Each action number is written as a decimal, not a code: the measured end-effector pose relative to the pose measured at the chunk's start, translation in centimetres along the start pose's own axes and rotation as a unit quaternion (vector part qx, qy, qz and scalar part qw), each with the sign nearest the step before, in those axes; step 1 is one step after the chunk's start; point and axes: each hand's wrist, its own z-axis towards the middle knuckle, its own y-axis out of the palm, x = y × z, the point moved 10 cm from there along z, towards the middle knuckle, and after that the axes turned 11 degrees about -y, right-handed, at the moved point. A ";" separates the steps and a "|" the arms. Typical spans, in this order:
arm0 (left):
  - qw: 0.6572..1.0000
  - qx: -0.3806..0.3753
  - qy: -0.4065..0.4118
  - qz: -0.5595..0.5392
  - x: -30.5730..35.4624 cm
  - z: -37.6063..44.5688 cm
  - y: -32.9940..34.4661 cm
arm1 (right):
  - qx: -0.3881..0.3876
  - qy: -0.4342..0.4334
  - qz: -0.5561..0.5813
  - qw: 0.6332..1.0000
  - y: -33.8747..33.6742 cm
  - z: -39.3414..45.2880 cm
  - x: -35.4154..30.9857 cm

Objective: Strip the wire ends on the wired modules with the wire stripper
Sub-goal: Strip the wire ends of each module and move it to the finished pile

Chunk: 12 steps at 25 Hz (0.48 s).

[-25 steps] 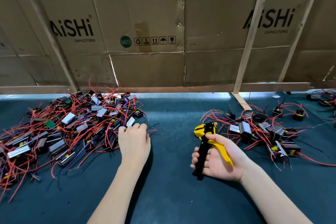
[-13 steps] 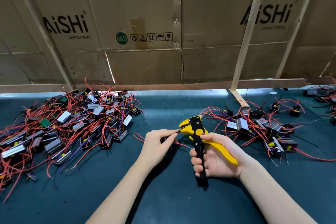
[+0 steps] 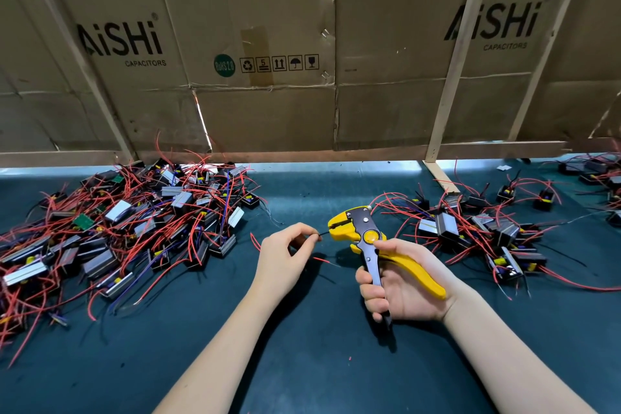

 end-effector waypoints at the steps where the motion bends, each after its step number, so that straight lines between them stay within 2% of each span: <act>1: 1.000 0.001 0.000 -0.002 0.0 0.0 -0.1 | 0.006 0.002 -0.002 1.000 -0.1 0.0 0.0; 8: 1.000 -0.013 0.005 -0.013 0.1 0.0 0.2 | 0.033 0.011 -0.006 0.999 -0.2 -0.1 0.0; 12: 1.000 -0.025 0.005 -0.018 0.0 0.1 0.4 | 0.042 0.000 -0.047 0.998 -0.3 -0.2 -0.3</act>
